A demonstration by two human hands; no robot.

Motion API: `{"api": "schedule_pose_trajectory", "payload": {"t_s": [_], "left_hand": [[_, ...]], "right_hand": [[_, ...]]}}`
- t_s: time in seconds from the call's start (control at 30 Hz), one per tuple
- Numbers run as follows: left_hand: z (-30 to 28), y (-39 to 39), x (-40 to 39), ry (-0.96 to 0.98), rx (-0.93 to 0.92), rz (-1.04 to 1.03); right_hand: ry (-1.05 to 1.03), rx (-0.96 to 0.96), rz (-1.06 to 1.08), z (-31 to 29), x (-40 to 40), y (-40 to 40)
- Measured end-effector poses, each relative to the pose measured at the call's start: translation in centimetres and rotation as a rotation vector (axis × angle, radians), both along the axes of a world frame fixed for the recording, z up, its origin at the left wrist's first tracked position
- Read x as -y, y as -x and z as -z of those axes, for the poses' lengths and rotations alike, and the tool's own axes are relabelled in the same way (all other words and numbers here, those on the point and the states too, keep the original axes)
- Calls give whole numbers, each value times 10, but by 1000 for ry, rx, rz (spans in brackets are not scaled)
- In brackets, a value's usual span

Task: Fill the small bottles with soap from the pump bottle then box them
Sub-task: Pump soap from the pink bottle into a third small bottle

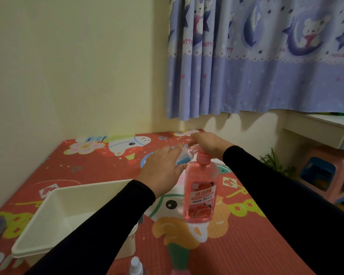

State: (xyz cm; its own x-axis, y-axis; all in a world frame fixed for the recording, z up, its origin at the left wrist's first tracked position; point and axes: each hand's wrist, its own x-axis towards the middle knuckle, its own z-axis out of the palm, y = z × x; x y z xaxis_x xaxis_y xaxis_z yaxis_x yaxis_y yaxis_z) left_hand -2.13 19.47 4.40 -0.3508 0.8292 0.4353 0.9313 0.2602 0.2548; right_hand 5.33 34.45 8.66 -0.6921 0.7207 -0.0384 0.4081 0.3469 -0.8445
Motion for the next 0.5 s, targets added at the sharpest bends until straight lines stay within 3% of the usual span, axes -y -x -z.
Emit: {"api": "schedule_pose_trajectory", "payload": {"t_s": [0.23, 0.5], "left_hand": [[-13, 3, 1, -20, -17, 15], [-2, 1, -1, -8, 2, 2]], "right_hand": [[-67, 56, 2, -16, -1, -3], [18, -31, -6, -2, 1, 1]]}}
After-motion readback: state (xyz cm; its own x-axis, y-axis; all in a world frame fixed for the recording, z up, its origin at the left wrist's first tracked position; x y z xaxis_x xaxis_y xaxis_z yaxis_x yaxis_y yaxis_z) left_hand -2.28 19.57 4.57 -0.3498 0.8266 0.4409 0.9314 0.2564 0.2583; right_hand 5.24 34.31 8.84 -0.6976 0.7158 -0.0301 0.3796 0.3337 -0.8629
